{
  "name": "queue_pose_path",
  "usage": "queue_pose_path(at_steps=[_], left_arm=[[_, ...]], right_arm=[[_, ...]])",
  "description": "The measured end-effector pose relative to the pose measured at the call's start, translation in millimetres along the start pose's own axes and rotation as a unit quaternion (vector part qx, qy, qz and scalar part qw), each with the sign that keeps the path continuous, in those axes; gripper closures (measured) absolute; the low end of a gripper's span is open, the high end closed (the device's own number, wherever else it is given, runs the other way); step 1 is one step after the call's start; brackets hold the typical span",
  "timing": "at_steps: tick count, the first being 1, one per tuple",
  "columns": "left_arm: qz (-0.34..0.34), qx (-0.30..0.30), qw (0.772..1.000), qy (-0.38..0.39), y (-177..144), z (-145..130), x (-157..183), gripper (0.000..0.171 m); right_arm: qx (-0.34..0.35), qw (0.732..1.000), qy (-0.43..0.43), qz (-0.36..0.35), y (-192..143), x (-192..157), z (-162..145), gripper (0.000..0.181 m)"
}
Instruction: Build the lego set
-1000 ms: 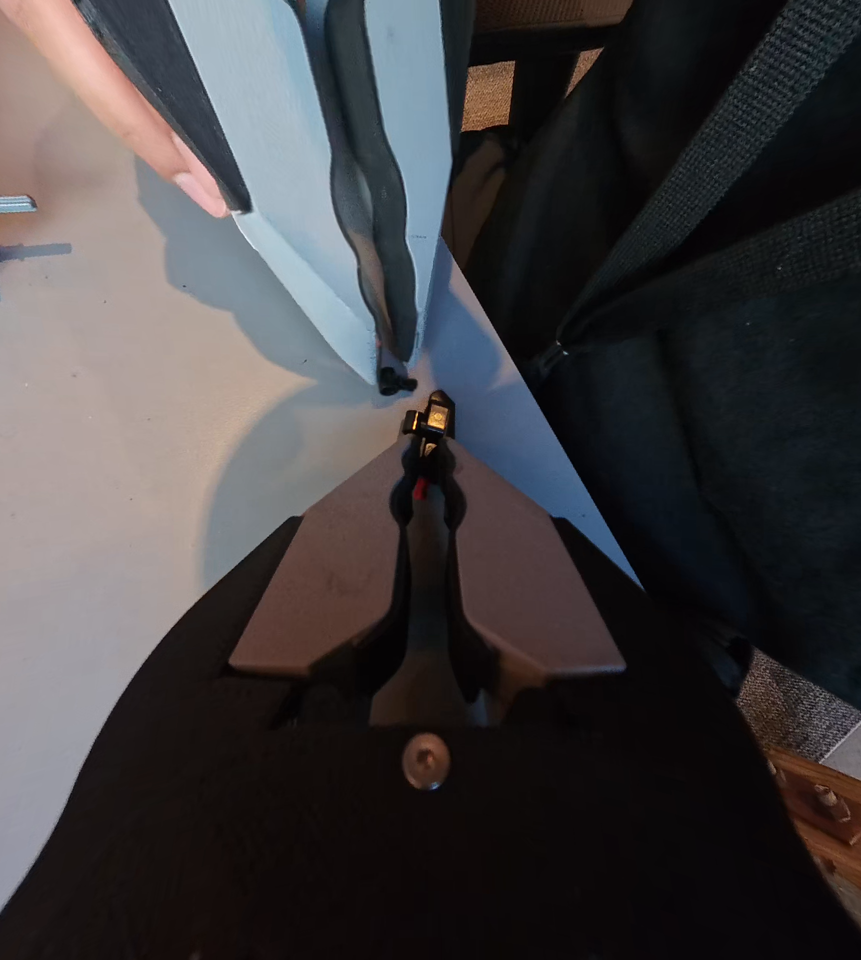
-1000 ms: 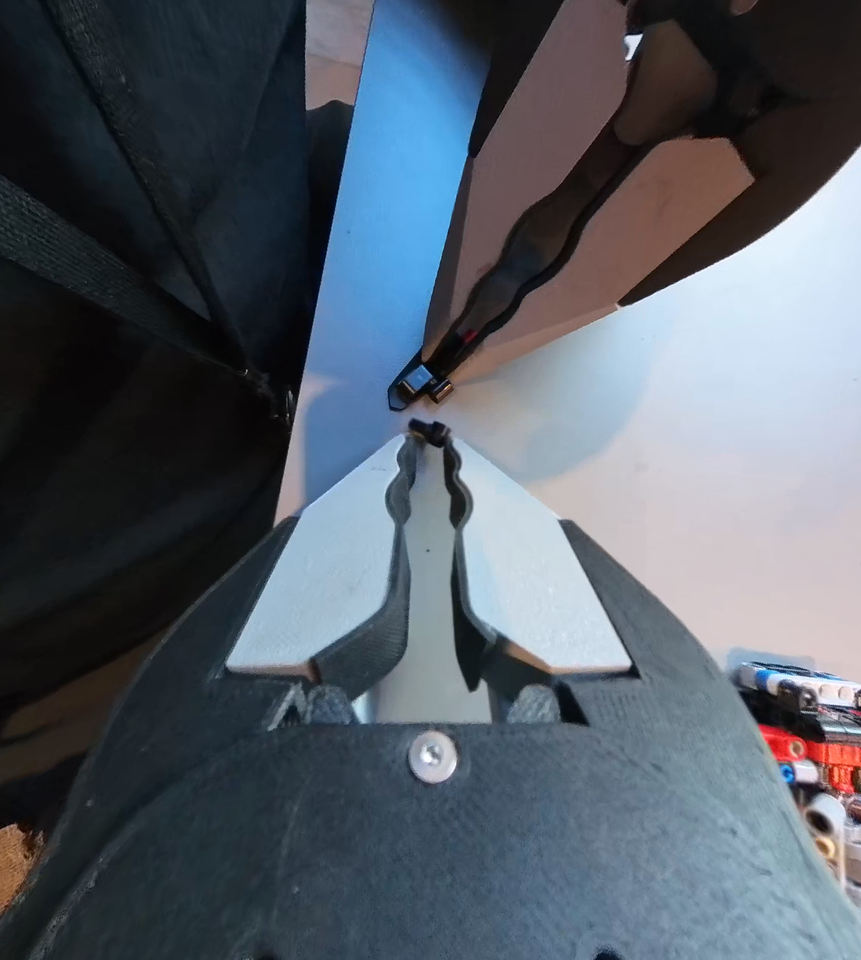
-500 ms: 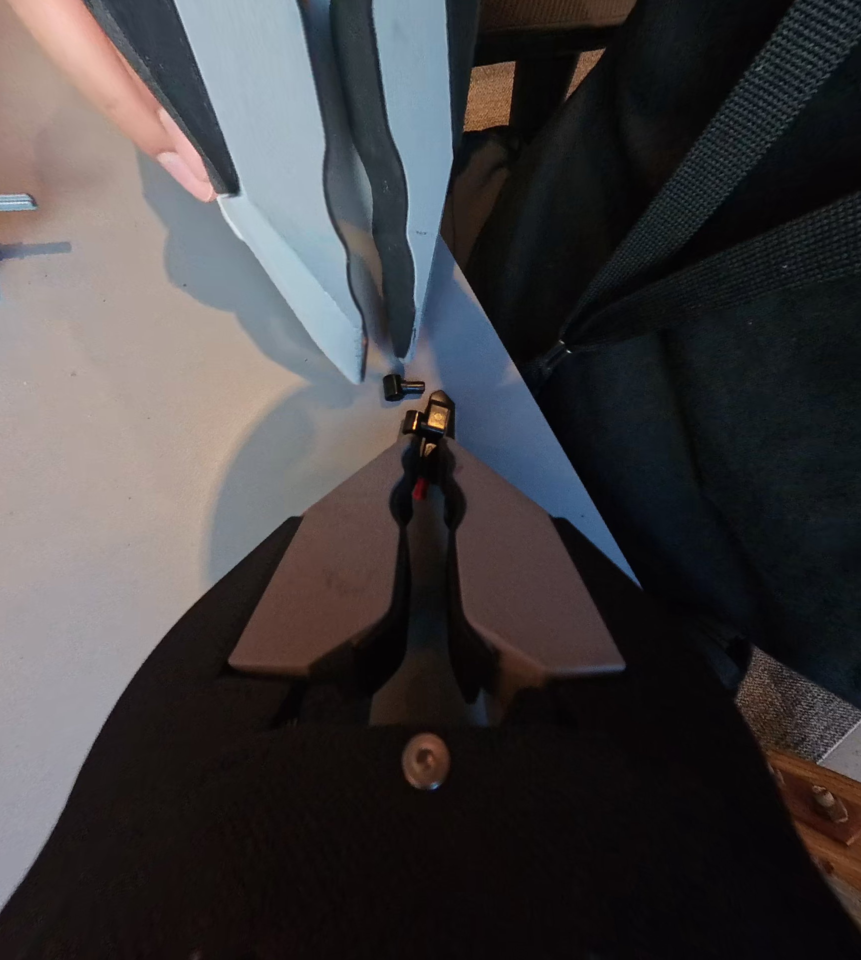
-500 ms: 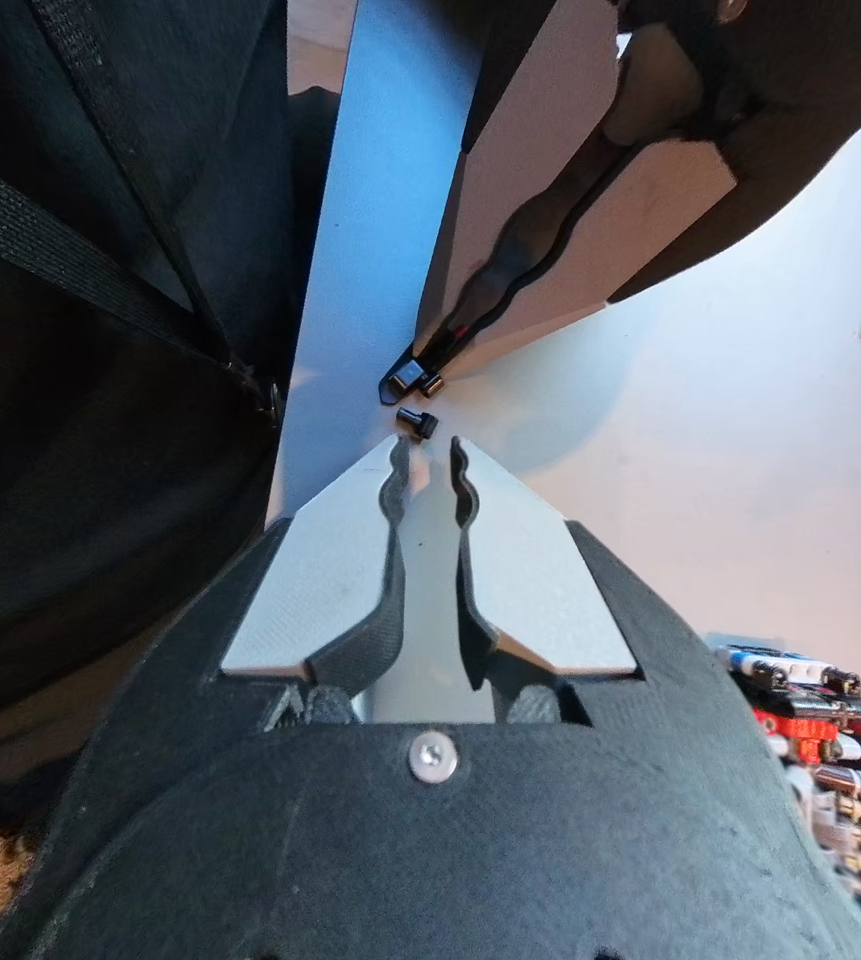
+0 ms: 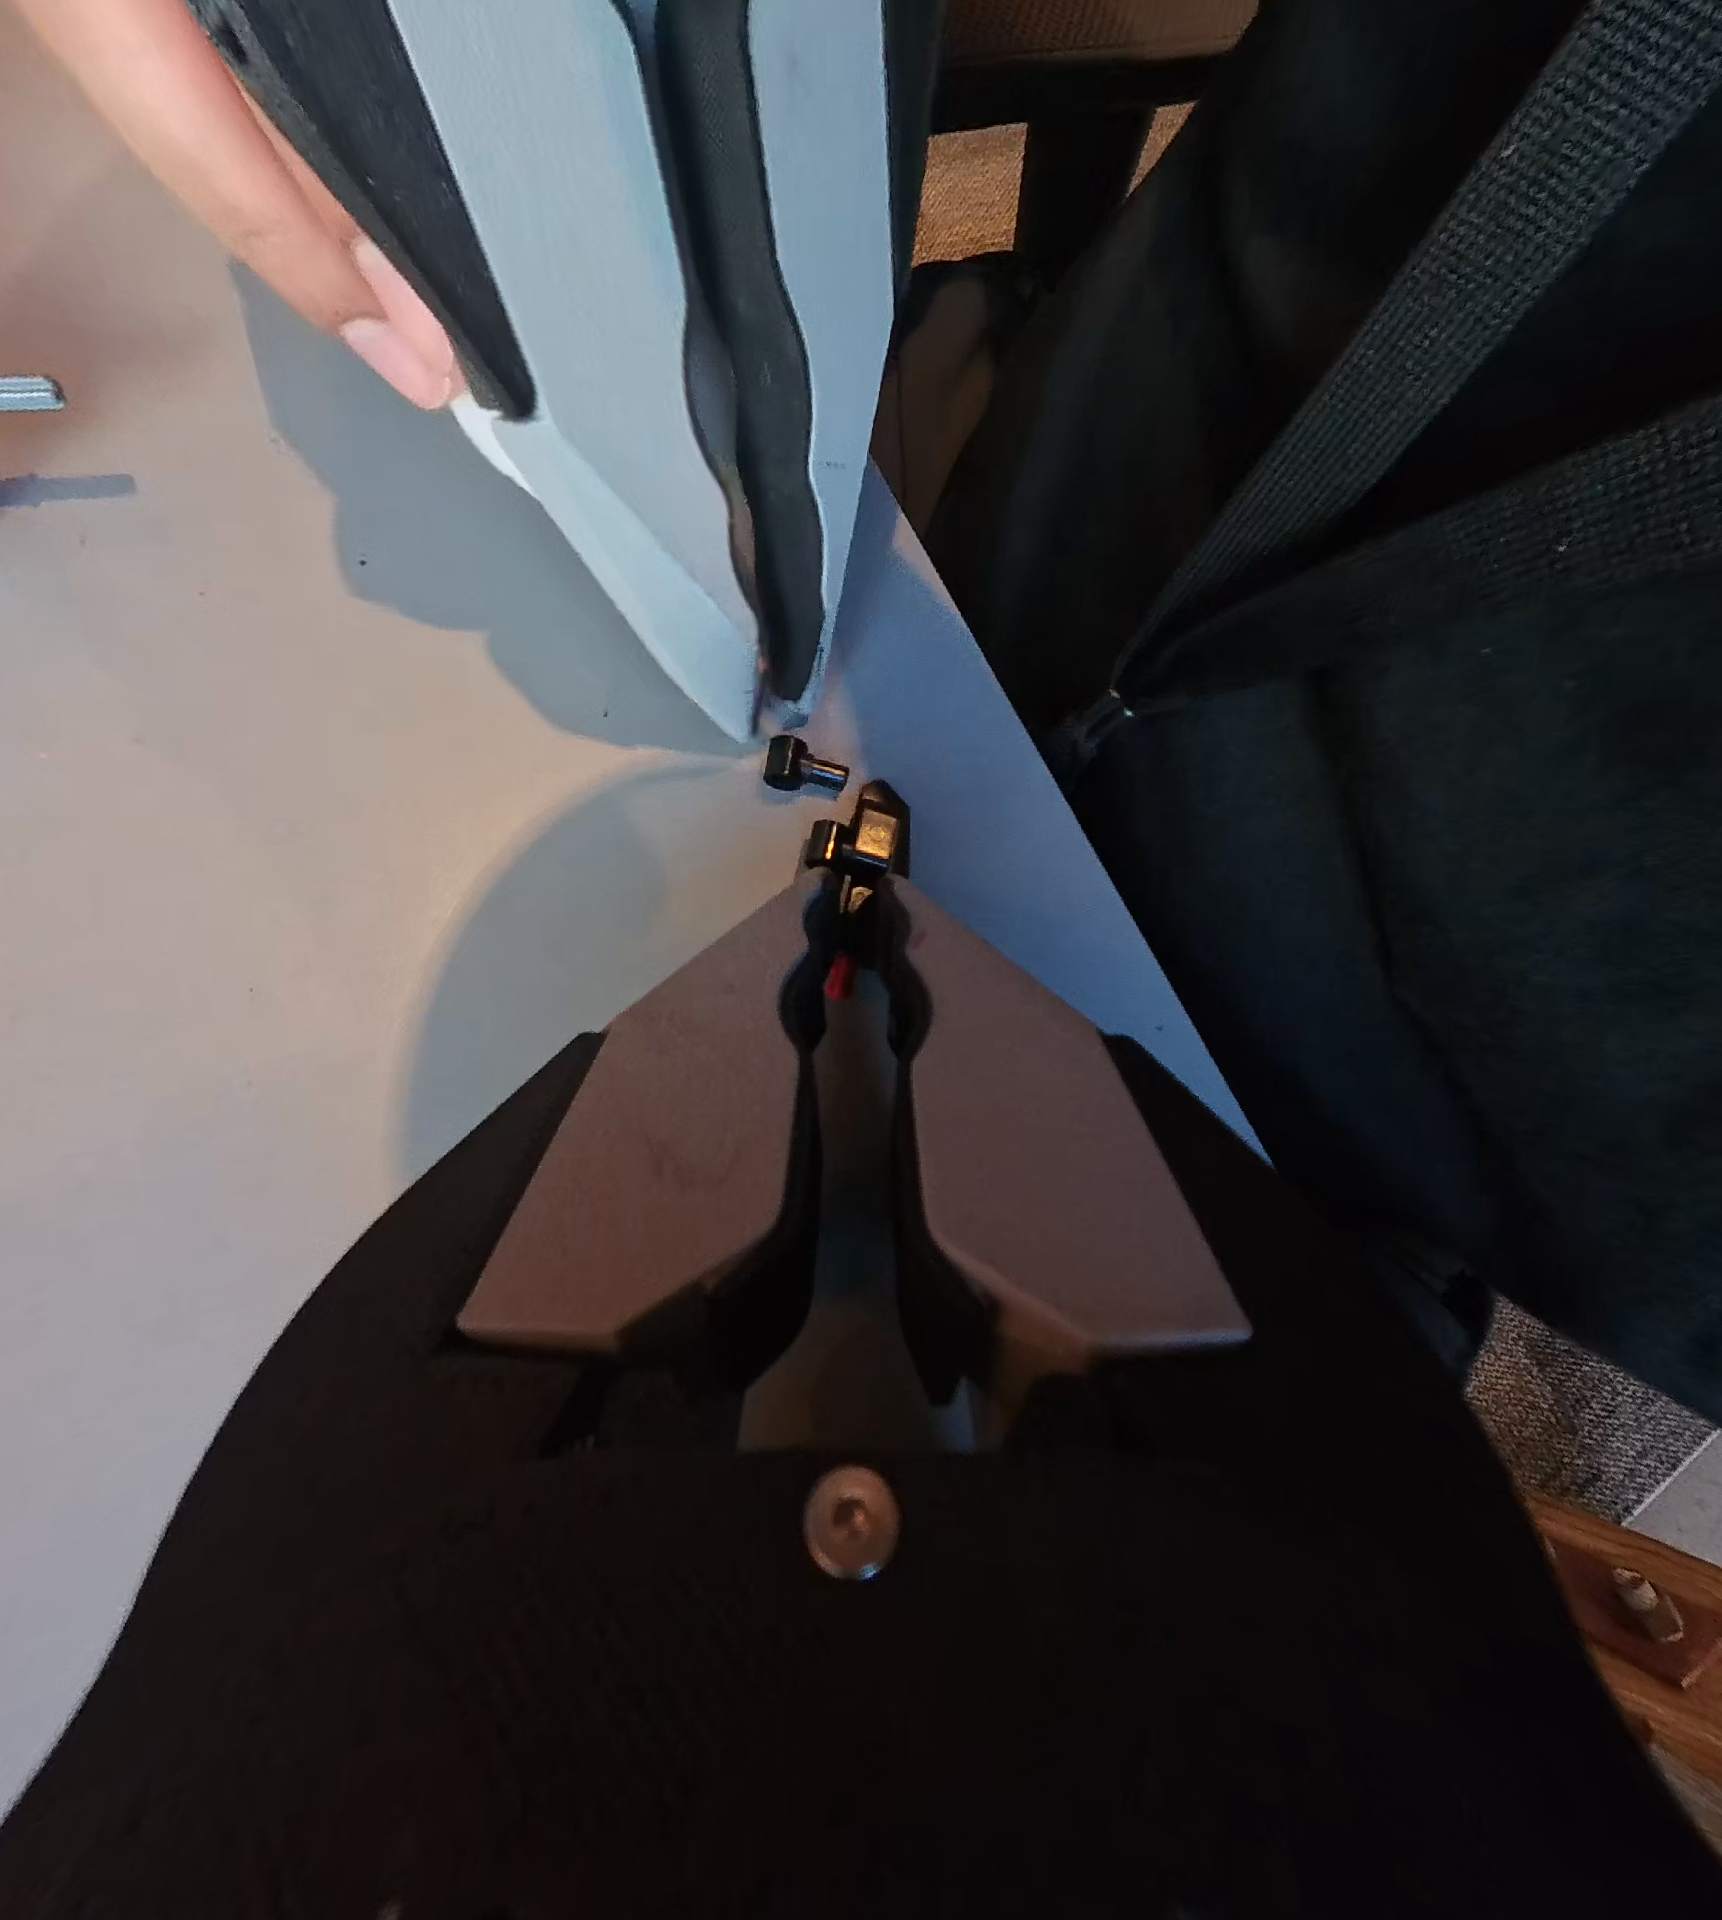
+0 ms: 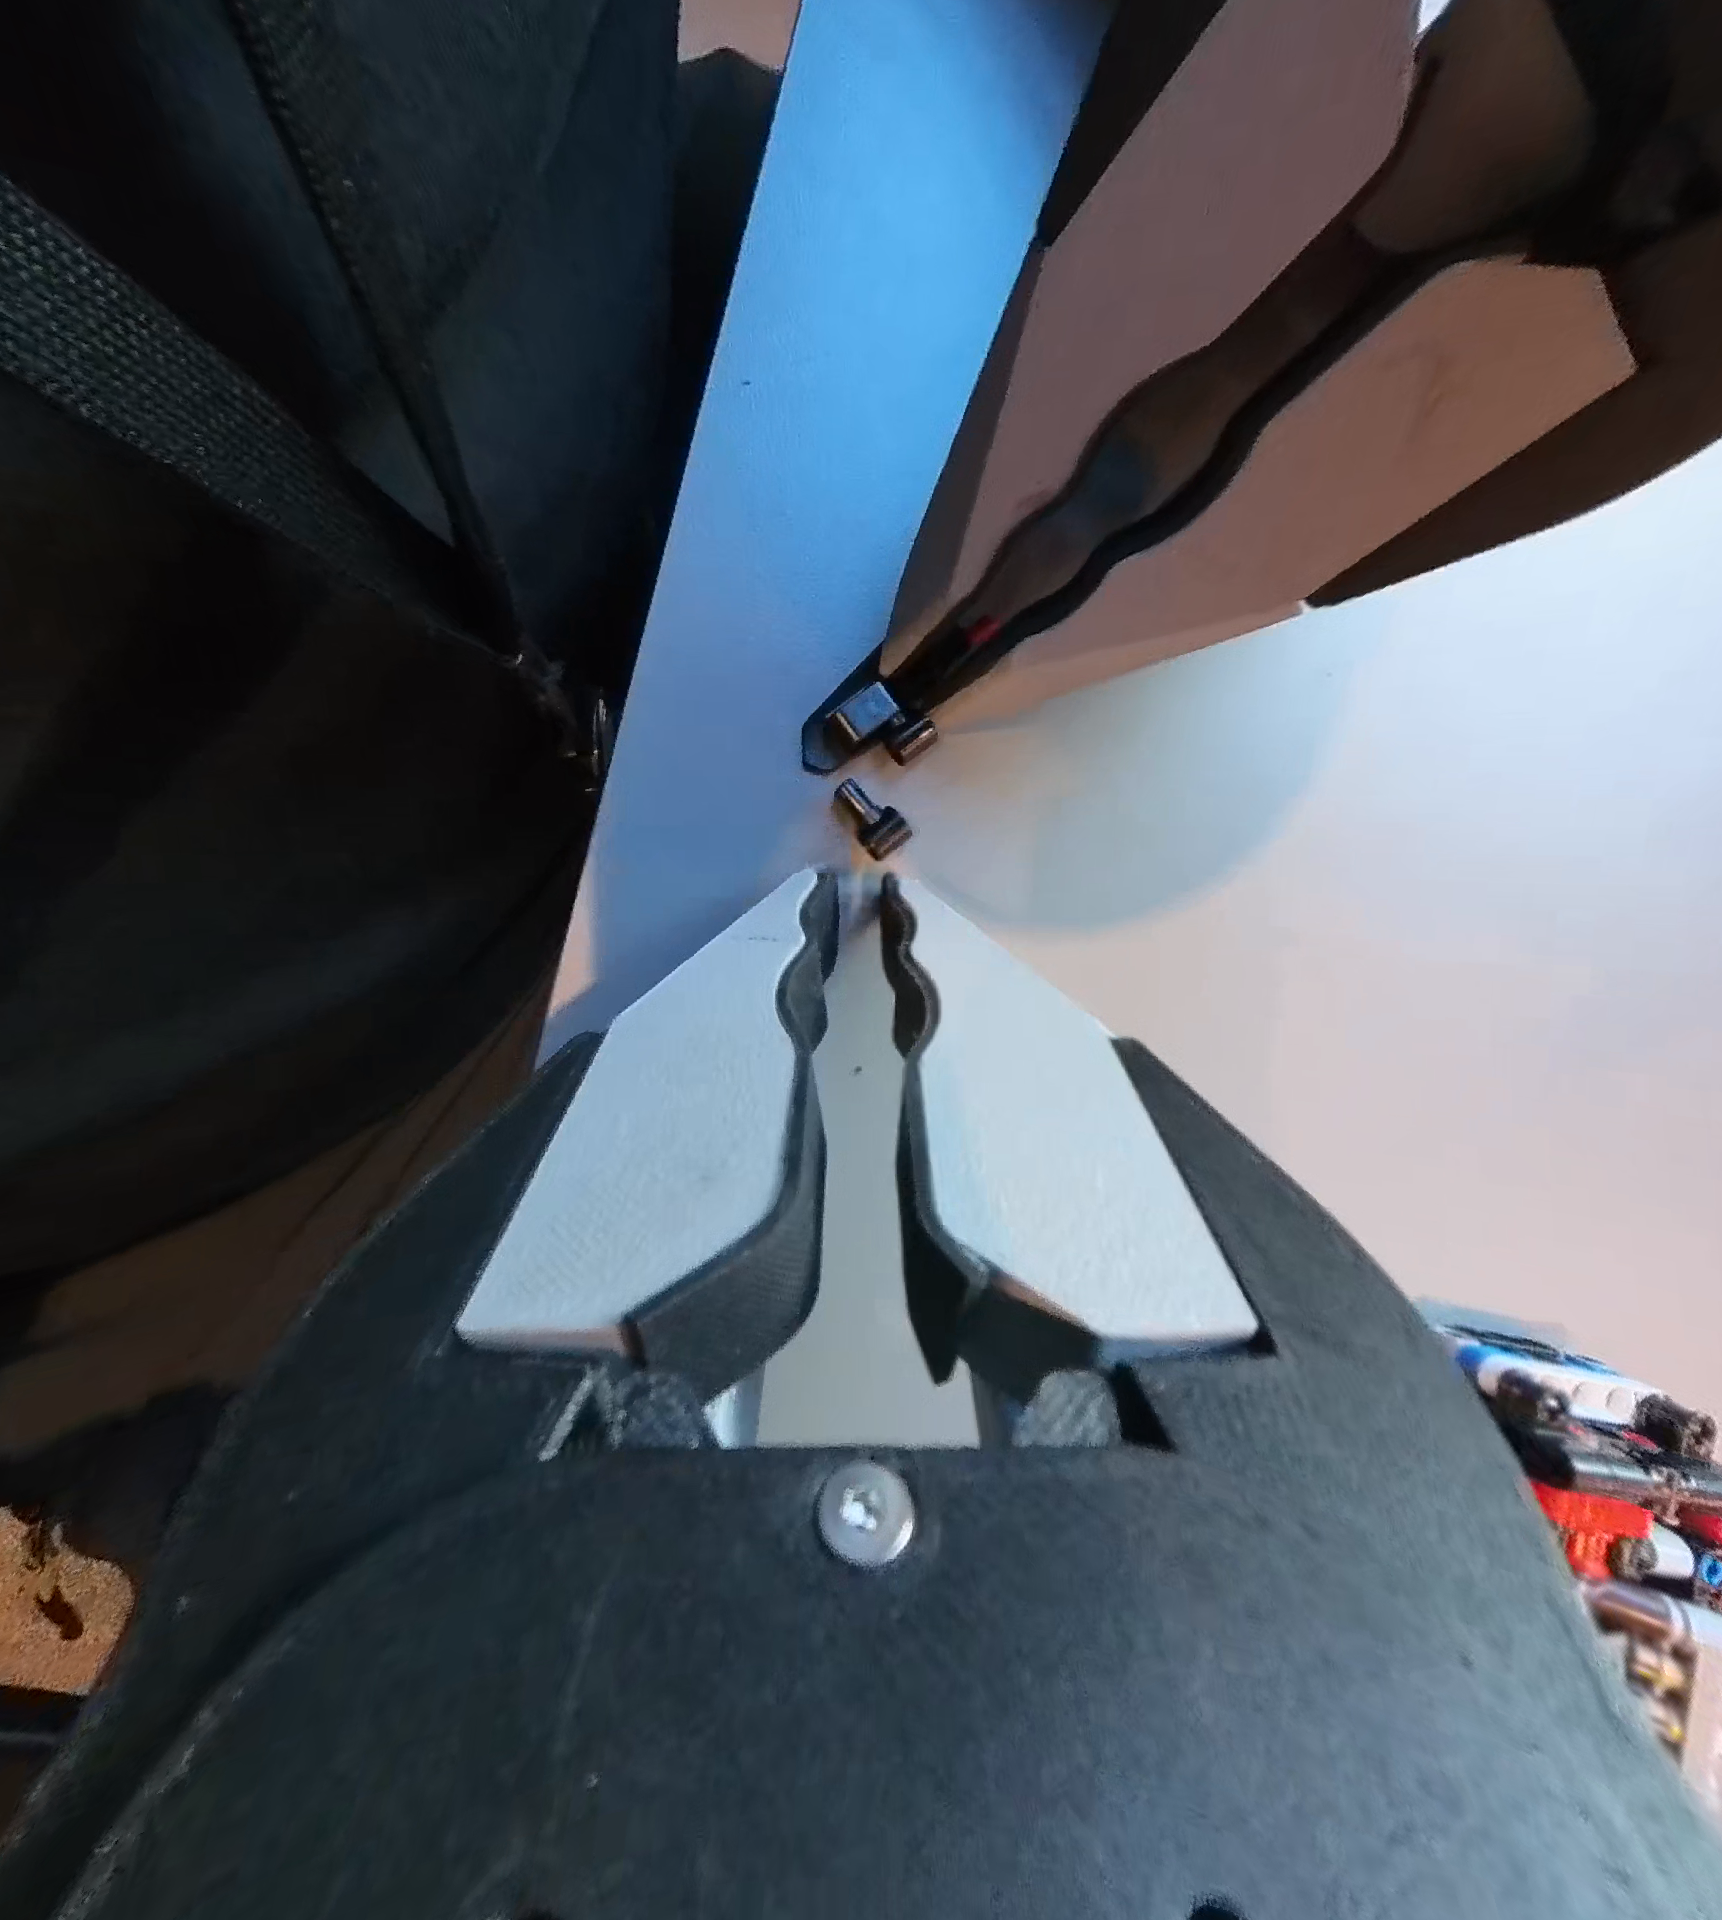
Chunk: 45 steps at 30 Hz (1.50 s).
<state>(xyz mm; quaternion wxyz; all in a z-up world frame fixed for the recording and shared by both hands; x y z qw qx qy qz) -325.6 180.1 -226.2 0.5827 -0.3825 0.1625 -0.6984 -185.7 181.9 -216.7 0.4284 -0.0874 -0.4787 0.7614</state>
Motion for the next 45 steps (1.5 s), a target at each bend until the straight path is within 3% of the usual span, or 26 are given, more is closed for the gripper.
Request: queue_pose_path(at_steps=[4, 11, 23, 32, 45], left_arm=[[-0.002, 0.000, 1.000, -0.001, 0.0, 0.0, -0.2, 0.168], [-0.001, 0.000, 1.000, 0.000, 0.0, 0.0, 0.0, 0.168], [-0.002, -0.001, 1.000, -0.008, 0.0, 0.3, -0.4, 0.168], [0.004, -0.003, 1.000, -0.014, 0.1, 1.0, 0.5, 0.168], [0.005, -0.006, 0.999, -0.033, 0.0, 1.6, 0.0, 0.168]], right_arm=[[0.014, 1.000, -0.006, -0.004, 1.9, 4.4, 3.6, 0.166], [0.009, 1.000, -0.010, 0.017, 5.4, 3.5, 4.8, 0.177], [0.050, 0.993, 0.096, -0.041, 7.5, -2.6, -0.1, 0.178], [0.031, 0.980, 0.171, -0.094, 7.9, -10.5, 4.5, 0.181], [-0.108, 0.987, 0.028, -0.119, 9.0, -10.5, 19.3, 0.181]])
Point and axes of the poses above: each gripper's, where its closed fingertips meet, y out along the fingers, z out of its top, x = y × z across the jaws, the point moved 9 cm from there along -y, back along the fingers, and after that the axes turned 13 degrees about -y, right-handed, at the moved point
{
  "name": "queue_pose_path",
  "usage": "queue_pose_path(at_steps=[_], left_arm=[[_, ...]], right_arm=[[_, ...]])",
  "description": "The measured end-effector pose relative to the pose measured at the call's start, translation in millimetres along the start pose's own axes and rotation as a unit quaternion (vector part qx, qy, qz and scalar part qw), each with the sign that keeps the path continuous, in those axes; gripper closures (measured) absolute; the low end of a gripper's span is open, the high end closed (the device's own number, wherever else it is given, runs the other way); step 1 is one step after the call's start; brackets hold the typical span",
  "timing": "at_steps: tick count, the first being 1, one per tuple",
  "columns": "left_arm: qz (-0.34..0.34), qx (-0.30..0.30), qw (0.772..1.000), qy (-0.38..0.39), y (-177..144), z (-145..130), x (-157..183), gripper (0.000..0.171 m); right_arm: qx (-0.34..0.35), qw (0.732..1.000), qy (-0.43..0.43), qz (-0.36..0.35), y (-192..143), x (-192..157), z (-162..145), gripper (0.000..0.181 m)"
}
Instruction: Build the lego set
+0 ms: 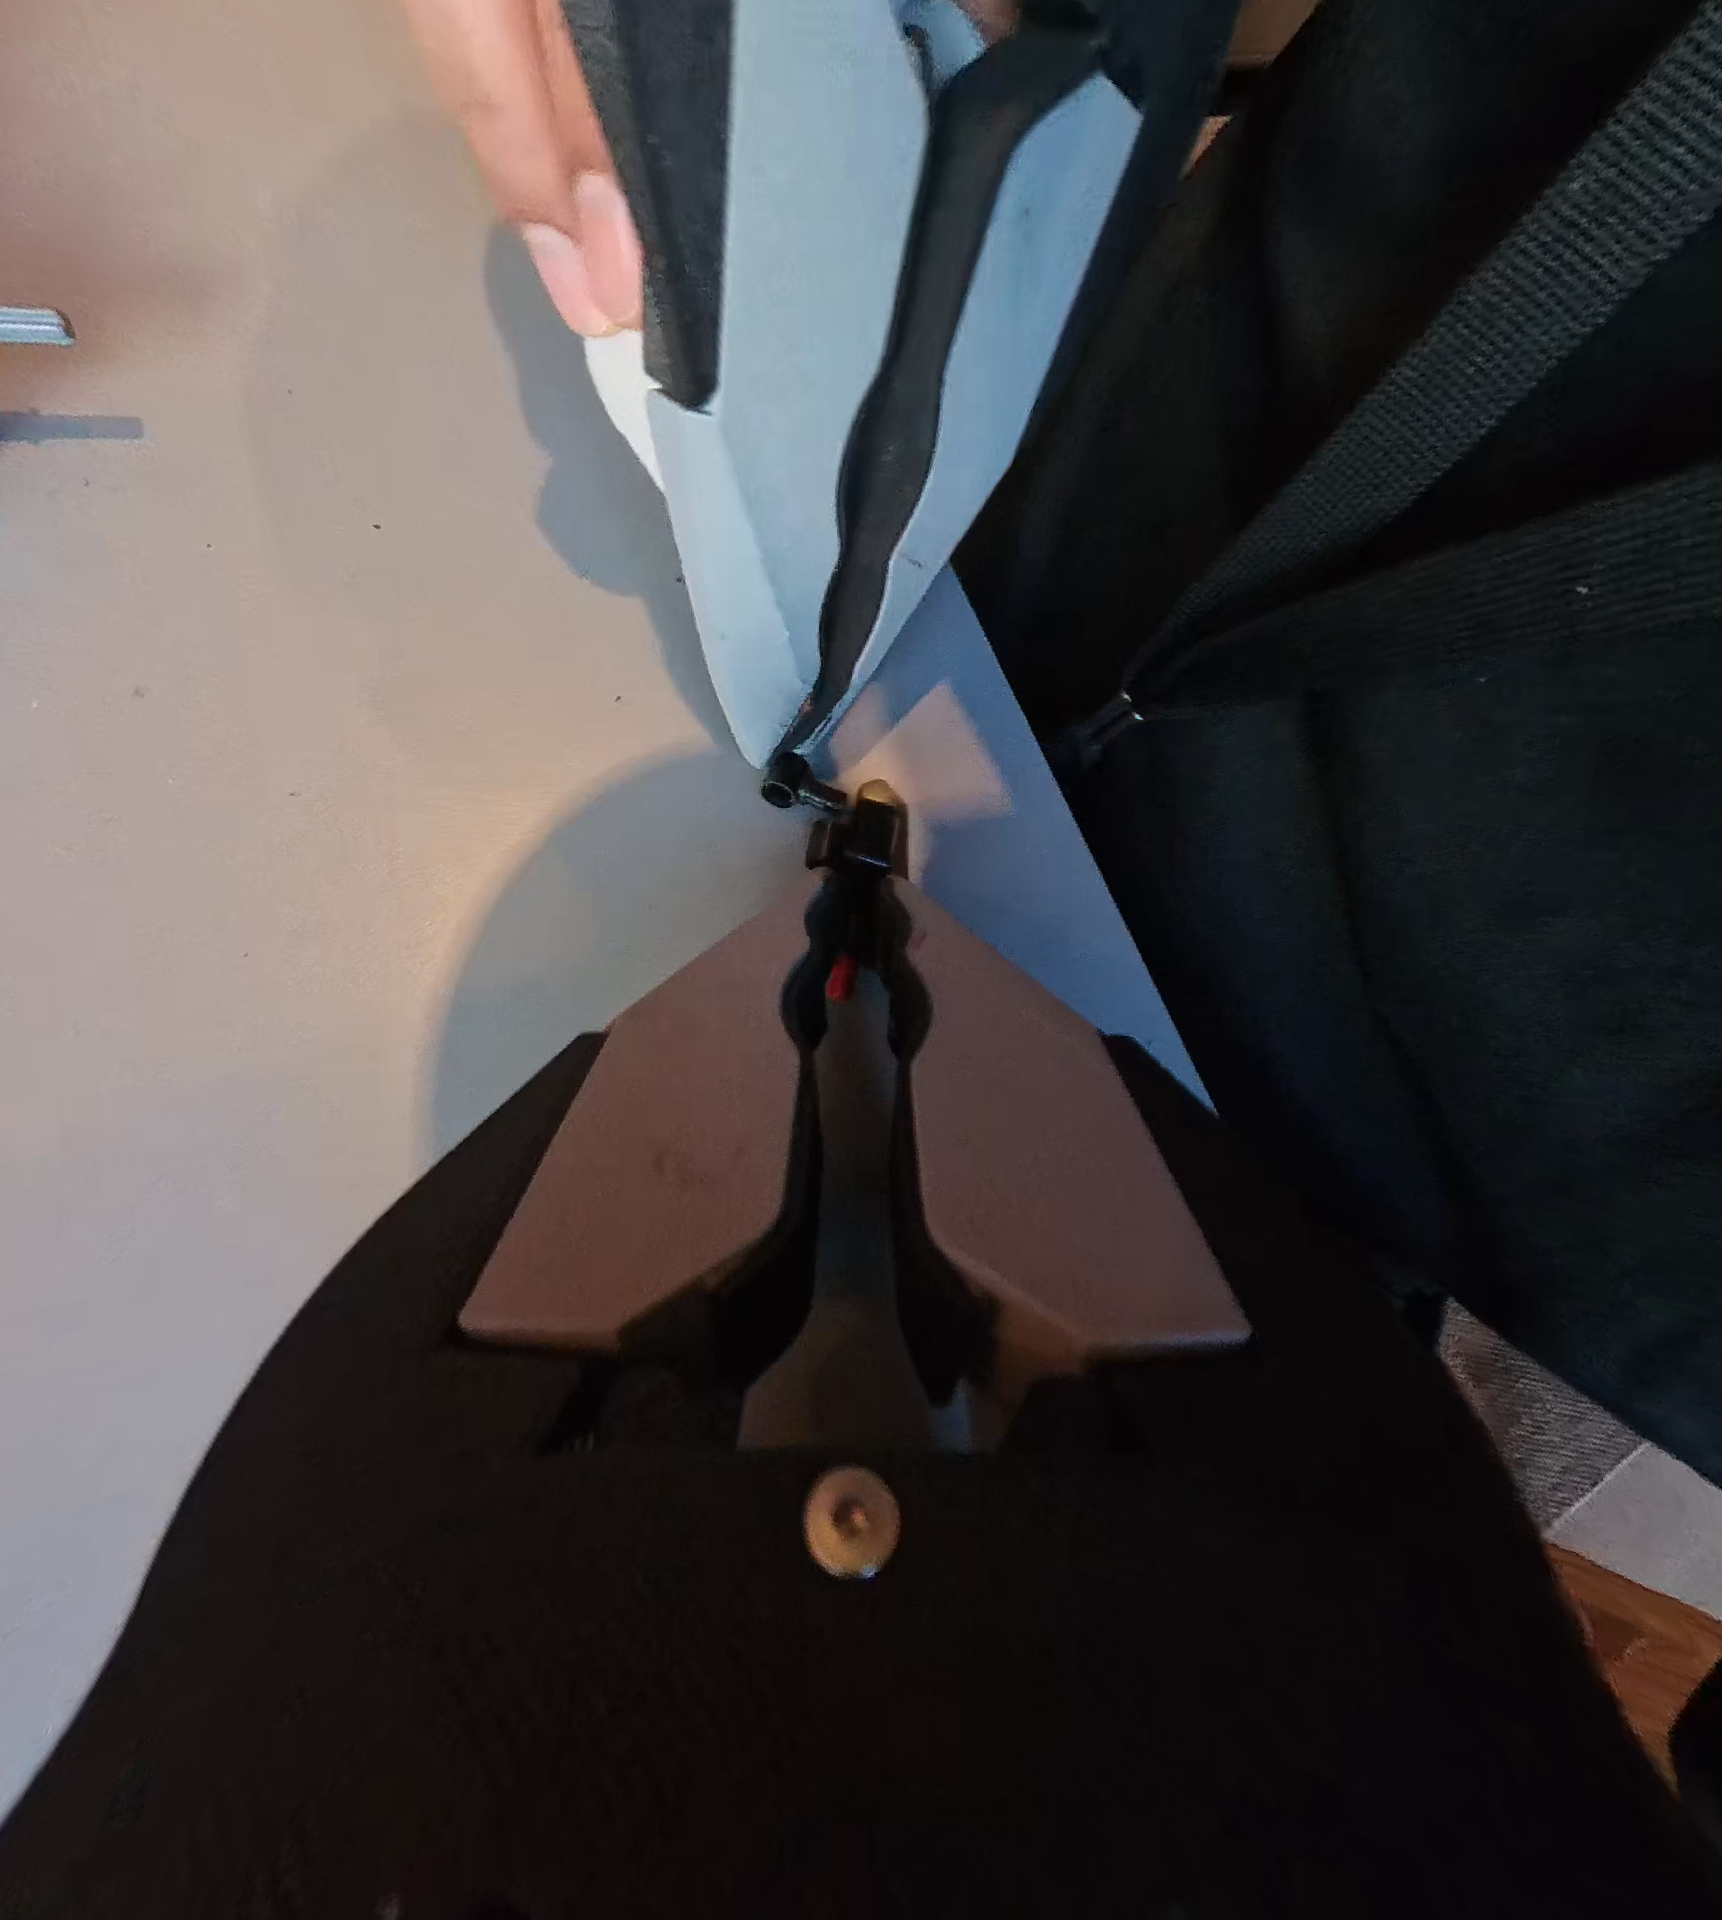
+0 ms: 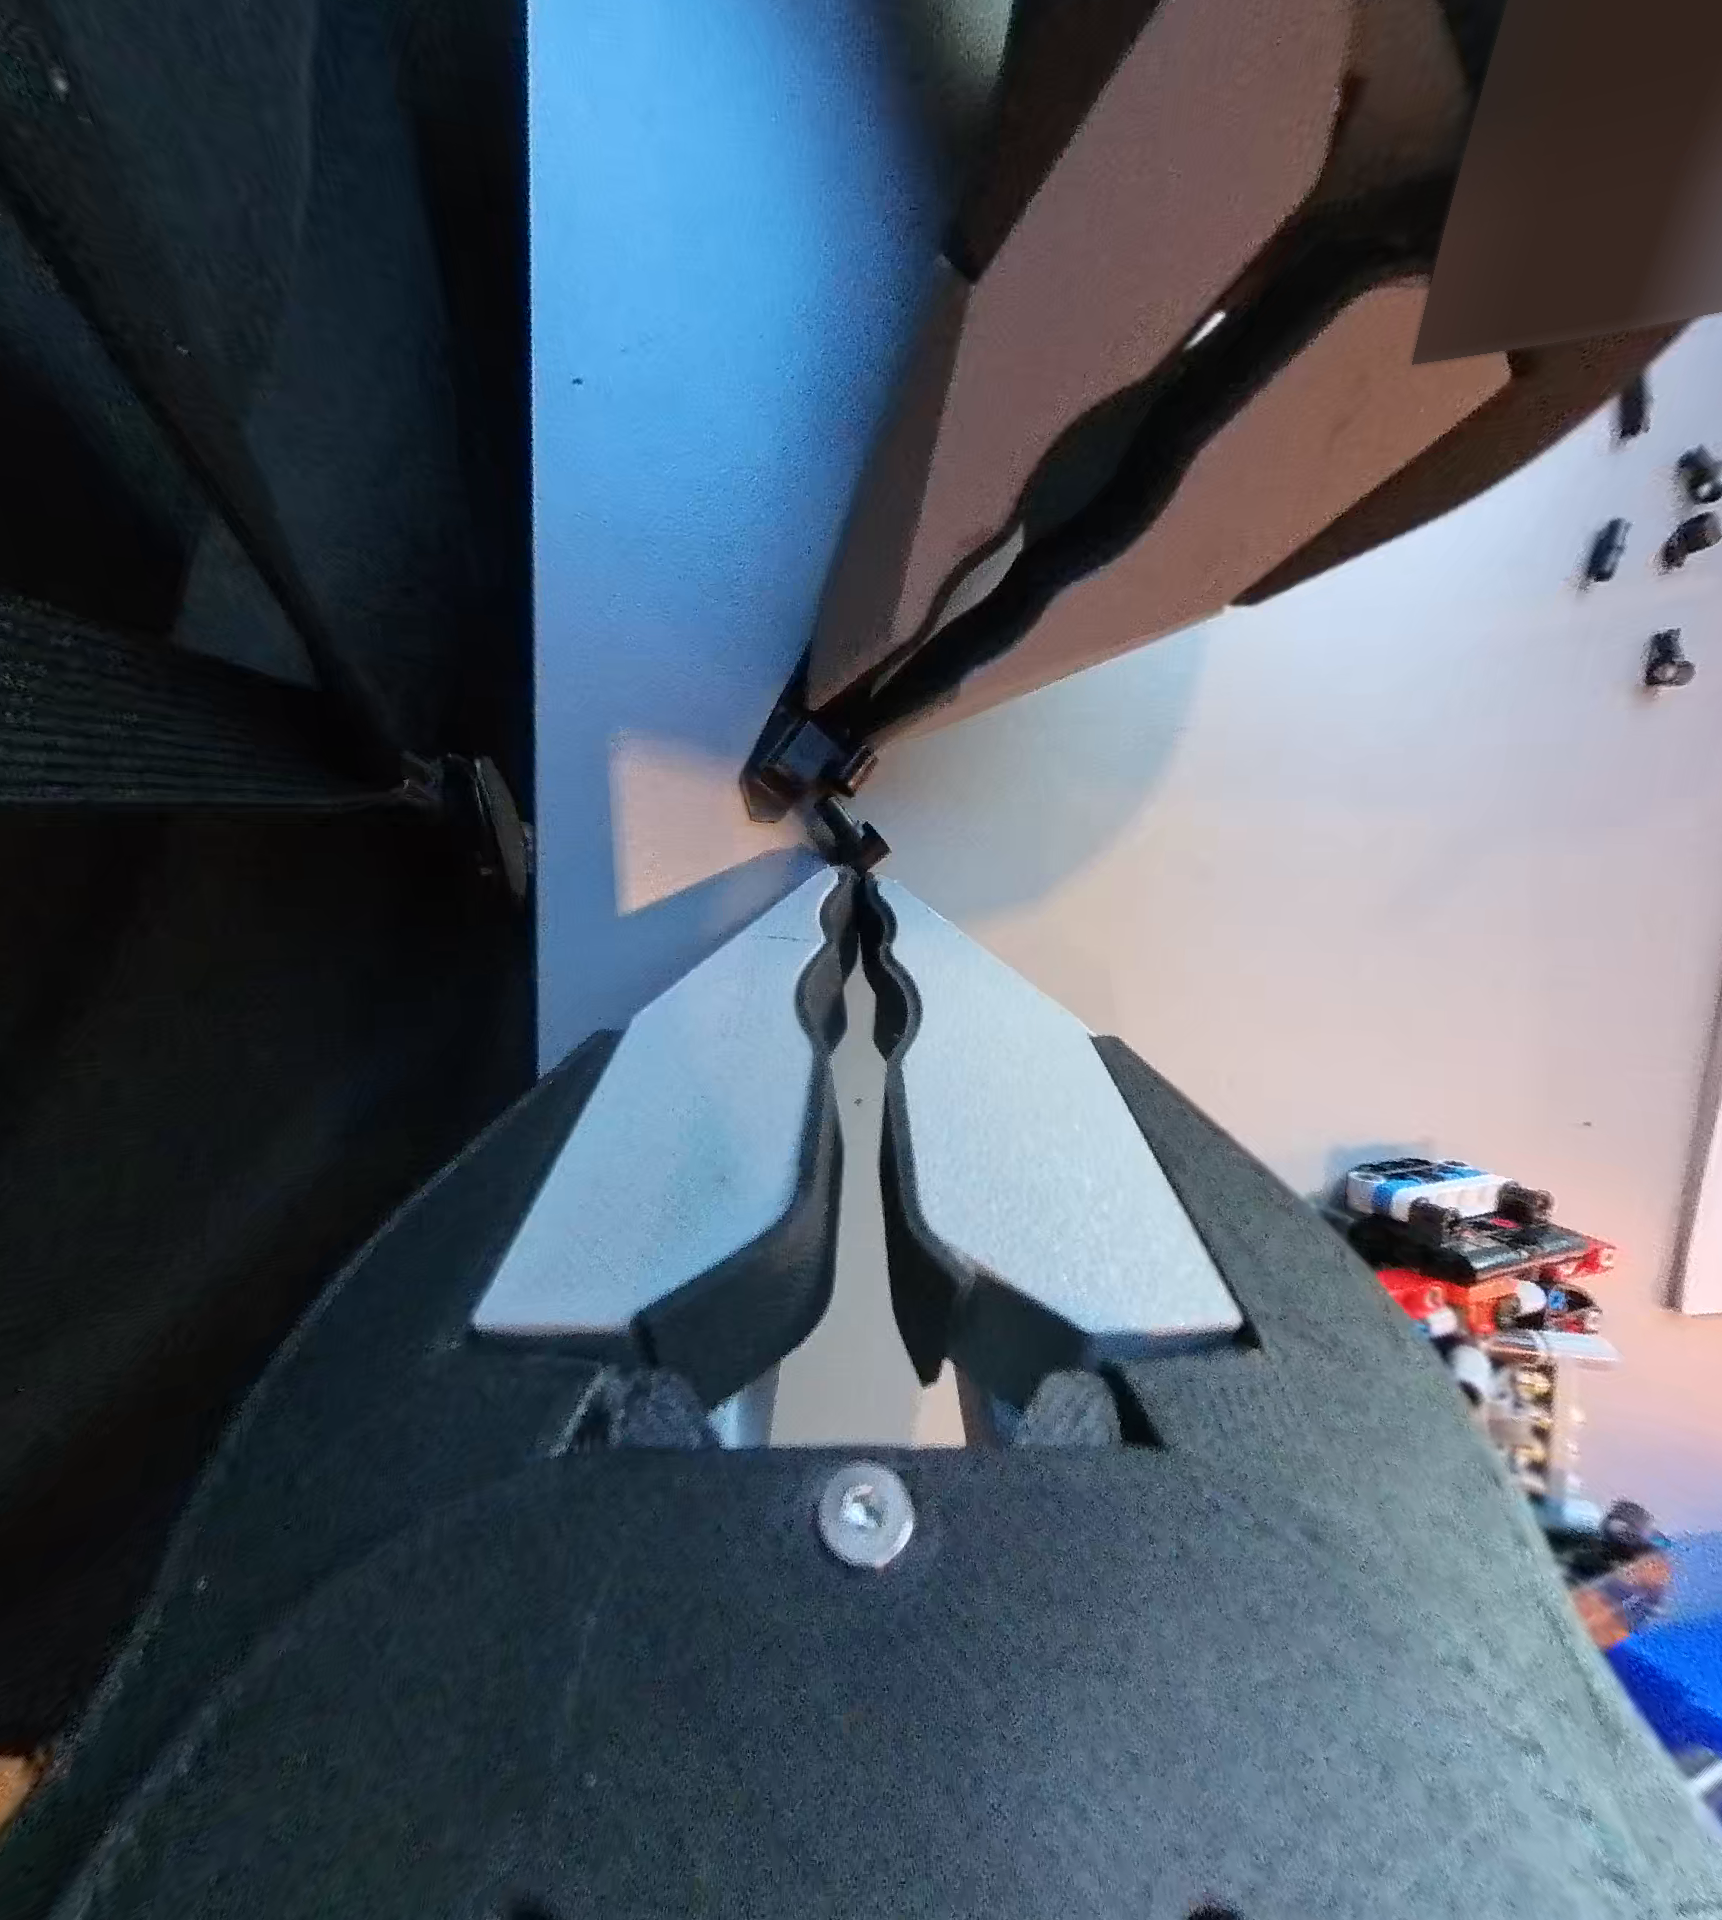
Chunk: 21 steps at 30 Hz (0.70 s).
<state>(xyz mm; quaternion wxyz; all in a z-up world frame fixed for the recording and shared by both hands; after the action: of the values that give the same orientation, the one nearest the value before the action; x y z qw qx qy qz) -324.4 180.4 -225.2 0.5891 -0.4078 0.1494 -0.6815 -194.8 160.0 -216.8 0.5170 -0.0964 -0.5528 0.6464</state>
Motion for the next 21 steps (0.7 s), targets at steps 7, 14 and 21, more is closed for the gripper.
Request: queue_pose_path(at_steps=[7, 14, 21], left_arm=[[0.013, -0.005, 0.999, -0.039, -1.5, 1.9, -1.5, 0.171], [0.014, -0.010, 0.999, -0.036, -1.7, 2.0, 0.7, 0.171], [0.012, -0.012, 0.999, -0.034, -1.2, 2.2, 1.1, 0.171]], right_arm=[[-0.028, 0.999, -0.014, -0.014, 0.1, -1.2, 2.8, 0.181], [-0.038, 0.998, -0.037, -0.014, 1.6, 2.2, 2.6, 0.181], [-0.028, 0.999, -0.027, -0.017, -1.1, 2.8, 3.5, 0.181]])
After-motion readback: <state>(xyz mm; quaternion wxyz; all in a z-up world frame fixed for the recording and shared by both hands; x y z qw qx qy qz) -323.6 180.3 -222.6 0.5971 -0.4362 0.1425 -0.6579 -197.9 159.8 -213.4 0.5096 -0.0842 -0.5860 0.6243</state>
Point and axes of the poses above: each gripper's, where its closed fingertips meet, y out along the fingers, z out of its top, x = y × z across the jaws, the point moved 9 cm from there along -y, back along the fingers, and after that the axes turned 13 degrees about -y, right-handed, at the moved point
